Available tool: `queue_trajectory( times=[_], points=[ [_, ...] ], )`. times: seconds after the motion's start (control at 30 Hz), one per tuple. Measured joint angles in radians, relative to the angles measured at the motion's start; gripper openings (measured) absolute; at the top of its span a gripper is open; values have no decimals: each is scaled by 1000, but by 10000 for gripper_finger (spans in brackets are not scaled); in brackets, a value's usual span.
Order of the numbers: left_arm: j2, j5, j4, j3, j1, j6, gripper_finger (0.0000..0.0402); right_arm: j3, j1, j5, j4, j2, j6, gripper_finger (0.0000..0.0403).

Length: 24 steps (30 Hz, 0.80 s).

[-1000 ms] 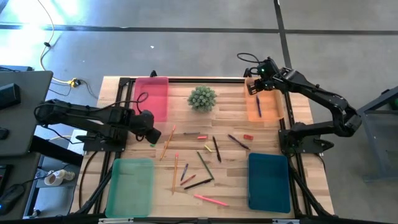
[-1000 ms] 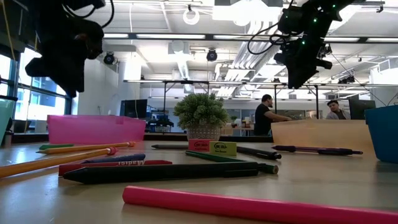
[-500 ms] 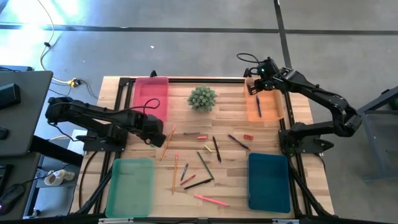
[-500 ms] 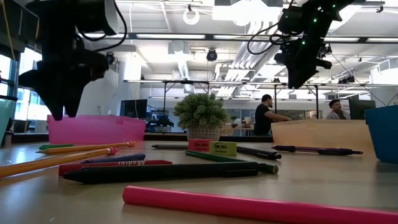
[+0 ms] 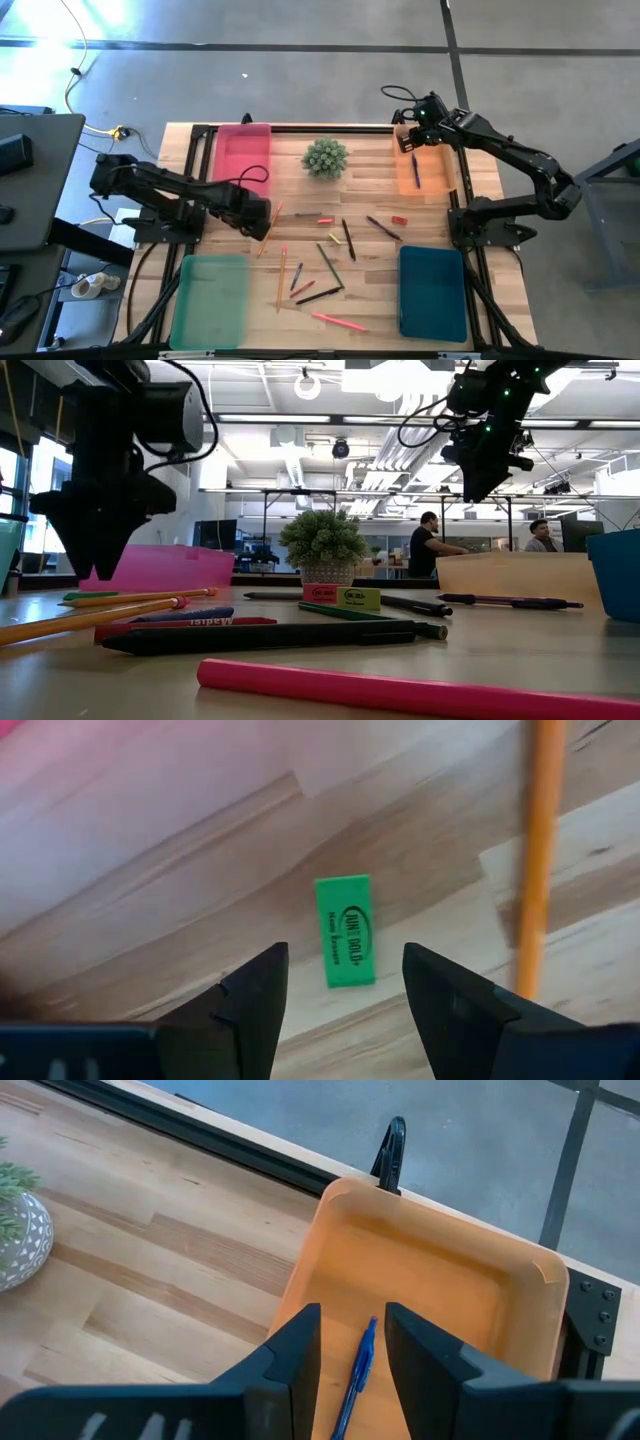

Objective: Sort crayons/erasers/pens/pencils in bins
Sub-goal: Put the green eraser into the red bin

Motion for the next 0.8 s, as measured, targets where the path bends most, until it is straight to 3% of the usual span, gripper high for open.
queue_trajectory(
  times=[0.6,0.8],
  points=[
    [140,49,50,4,23,26,188,0,0,-5,-5,0,-9,106],
    [139,61,56,3,41,47,163,0,3,-59,-1,0,-60,106]
  ],
)
